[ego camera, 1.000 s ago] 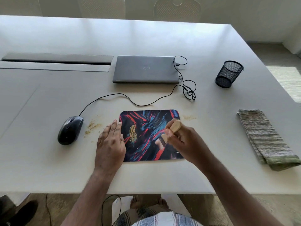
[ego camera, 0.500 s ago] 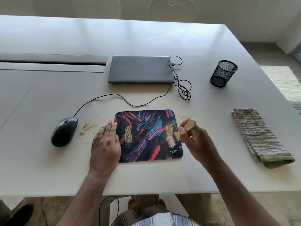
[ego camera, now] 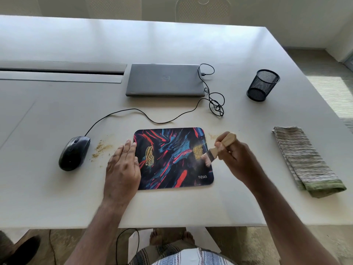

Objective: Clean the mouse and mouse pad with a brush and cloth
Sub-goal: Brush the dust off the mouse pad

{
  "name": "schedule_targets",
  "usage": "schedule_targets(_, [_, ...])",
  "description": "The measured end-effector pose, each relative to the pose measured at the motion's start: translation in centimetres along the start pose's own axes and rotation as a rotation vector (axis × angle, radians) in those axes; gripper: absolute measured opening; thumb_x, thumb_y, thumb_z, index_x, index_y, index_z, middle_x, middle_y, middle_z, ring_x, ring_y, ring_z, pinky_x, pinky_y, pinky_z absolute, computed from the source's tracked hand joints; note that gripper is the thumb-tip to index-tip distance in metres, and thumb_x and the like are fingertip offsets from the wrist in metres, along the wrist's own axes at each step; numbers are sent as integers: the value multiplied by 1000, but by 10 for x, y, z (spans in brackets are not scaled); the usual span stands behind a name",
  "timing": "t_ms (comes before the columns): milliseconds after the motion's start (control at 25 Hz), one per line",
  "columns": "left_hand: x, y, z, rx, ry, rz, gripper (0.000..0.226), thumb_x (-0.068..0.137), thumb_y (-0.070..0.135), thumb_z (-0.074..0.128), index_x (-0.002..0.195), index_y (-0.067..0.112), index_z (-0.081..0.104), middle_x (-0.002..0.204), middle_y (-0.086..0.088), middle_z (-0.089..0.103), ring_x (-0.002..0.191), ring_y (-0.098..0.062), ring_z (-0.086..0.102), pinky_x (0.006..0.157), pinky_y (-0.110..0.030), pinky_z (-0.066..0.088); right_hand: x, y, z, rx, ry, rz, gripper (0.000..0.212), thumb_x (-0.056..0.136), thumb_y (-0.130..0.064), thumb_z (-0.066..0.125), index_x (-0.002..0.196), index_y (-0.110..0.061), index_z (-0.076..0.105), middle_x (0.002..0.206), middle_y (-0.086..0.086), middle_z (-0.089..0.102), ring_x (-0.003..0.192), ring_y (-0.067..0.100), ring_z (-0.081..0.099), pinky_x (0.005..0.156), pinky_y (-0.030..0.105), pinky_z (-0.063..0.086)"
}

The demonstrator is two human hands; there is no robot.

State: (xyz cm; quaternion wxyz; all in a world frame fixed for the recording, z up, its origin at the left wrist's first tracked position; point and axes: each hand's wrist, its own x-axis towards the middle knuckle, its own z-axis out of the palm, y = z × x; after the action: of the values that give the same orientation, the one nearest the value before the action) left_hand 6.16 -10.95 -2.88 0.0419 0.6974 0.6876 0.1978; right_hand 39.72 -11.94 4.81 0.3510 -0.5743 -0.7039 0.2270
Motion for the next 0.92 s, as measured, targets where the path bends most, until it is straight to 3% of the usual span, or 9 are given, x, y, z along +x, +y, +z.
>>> schedule_targets(200, [0, 0, -1, -4, -13, -5, 55, 101, 28, 33, 153, 15, 47, 161, -4, 43, 149, -24, 37, 124, -41, 26, -13, -7, 21, 44, -147, -75, 17, 107, -34, 47, 97, -22, 55, 83, -1, 61, 65, 22, 62, 62, 35, 50])
schedule_targets(320, [-1, 2, -2, -6, -20, -10, 56, 101, 28, 33, 153, 16, 47, 161, -4, 43, 149, -23, 38, 123, -41, 26, -9, 6, 8, 4, -6, -52, 14, 106, -24, 48, 95, -20, 54, 87, -7, 58, 65, 11, 56, 63, 25, 42])
schedule_targets(400, [0, 1, -2, -4, -17, -11, 56, 101, 28, 33, 153, 16, 47, 161, -4, 43, 149, -23, 38, 123, -40, 26, -4, 5, 4, 15, 56, -49, 17, 106, -24, 47, 94, -16, 55, 92, -7, 57, 67, 15, 60, 63, 30, 46])
schedule_targets(600, [0, 0, -2, -2, -15, -3, 56, 101, 28, 33, 153, 15, 47, 160, -5, 44, 149, -24, 38, 123, -42, 28, -4, -10, 29, 88, -64, -111, 19, 105, -32, 49, 90, -43, 49, 84, 3, 62, 64, 27, 59, 61, 42, 51])
schedule_targets(760, [0, 1, -2, -1, -21, -5, 56, 101, 28, 33, 154, 15, 46, 161, -4, 43, 149, -23, 37, 123, -42, 27, 9, 11, 6, -9, 51, -22, 17, 103, -32, 47, 95, -19, 56, 86, -4, 59, 66, 22, 57, 66, 43, 50])
schedule_targets(920, [-1, 2, -4, 4, -19, -1, 56, 101, 28, 33, 153, 14, 46, 161, -5, 43, 149, -24, 38, 124, -41, 27, 11, 0, 14, 57, 16, -53, 15, 105, -28, 49, 95, -19, 56, 89, -7, 60, 67, 20, 61, 66, 36, 51])
